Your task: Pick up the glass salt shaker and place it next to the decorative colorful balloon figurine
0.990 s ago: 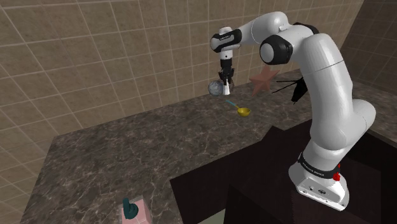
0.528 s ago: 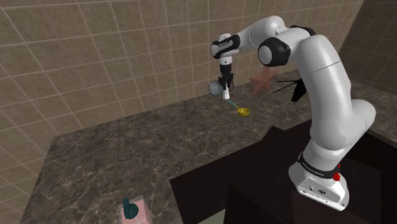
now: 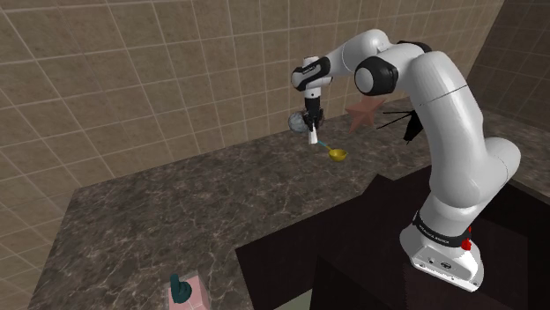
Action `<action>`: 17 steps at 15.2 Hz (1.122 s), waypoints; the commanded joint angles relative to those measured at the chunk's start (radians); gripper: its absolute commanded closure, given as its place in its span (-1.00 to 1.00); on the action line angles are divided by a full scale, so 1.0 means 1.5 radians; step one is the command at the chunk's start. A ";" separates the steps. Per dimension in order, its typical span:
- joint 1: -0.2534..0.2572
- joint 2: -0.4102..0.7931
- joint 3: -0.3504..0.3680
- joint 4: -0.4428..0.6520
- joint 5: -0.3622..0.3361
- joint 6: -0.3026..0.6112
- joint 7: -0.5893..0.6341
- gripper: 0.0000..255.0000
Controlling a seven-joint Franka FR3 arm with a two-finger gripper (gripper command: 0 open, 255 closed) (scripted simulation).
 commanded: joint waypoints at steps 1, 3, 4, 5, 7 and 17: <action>-0.001 0.011 0.001 0.000 0.002 0.012 -0.001 1.00; -0.002 0.020 0.002 -0.003 0.003 0.023 -0.002 1.00; -0.002 0.020 0.002 -0.002 0.003 0.023 -0.002 1.00; -0.002 0.020 0.002 -0.002 0.003 0.023 -0.002 1.00; -0.002 0.020 0.002 -0.002 0.003 0.023 -0.002 1.00; -0.003 0.017 0.001 0.014 0.002 0.003 -0.001 -1.00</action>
